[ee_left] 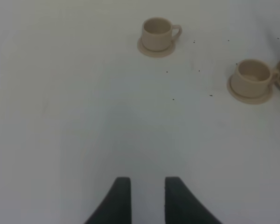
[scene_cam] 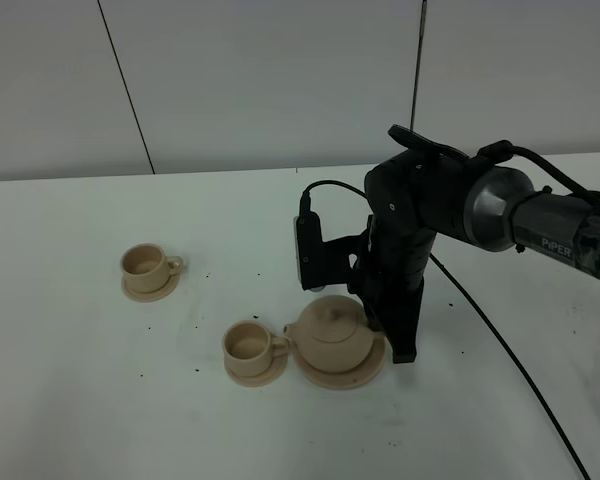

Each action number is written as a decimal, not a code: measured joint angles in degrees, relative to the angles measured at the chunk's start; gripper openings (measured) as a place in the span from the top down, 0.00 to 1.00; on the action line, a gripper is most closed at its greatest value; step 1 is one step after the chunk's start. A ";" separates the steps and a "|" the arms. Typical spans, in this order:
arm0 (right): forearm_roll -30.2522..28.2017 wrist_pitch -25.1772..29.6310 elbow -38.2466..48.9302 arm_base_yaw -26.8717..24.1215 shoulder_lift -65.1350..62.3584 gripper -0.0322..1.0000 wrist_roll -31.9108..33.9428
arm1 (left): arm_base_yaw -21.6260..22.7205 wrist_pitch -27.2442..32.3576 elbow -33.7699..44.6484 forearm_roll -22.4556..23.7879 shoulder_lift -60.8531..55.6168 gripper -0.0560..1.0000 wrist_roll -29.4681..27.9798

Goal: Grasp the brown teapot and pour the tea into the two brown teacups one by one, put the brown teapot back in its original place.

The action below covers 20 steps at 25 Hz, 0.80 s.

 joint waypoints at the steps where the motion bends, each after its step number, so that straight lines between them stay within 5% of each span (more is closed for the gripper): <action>1: 0.00 0.00 0.00 0.00 0.00 0.88 0.00 | 0.00 0.00 0.00 0.00 0.00 0.71 0.00; 20: 6.10 1.95 -0.90 -2.26 0.00 0.88 -2.20 | 0.00 0.00 0.00 0.00 0.00 0.71 0.00</action>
